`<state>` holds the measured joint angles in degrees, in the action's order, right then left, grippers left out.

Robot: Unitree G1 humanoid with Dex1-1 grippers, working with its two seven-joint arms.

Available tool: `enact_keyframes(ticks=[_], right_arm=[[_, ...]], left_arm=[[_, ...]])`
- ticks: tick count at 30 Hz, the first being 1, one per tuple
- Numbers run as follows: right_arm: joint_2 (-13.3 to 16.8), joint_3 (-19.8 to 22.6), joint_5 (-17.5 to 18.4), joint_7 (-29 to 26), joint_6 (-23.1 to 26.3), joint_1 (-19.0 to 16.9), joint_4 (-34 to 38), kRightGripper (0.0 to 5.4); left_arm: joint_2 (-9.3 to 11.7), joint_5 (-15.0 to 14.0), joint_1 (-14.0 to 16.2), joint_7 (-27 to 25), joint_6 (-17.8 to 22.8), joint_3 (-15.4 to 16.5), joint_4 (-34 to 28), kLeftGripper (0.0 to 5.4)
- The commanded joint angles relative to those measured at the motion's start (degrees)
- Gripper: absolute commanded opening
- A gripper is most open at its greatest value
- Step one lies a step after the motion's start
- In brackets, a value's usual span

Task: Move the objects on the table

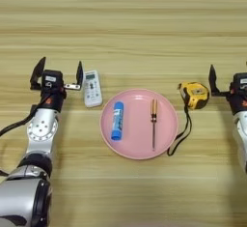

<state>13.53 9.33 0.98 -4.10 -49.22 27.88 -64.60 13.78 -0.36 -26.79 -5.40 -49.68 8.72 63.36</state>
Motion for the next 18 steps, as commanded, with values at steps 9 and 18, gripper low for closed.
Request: enact_keyframes(ticks=[9, 18], right_arm=[[0.1, -0.3, -0.5, 0.0, 1.1, 1.7, -1.1, 5.4], [0.2, -0.5, -1.2, 0.4, 0.9, 1.6, -1.1, 5.4]], left_arm=[[0.2, 1.0, -1.4, 1.3, 1.2, -0.5, 1.0, 5.37], [0.3, 1.6, -1.4, 1.6, 1.5, -1.3, 1.2, 5.37]])
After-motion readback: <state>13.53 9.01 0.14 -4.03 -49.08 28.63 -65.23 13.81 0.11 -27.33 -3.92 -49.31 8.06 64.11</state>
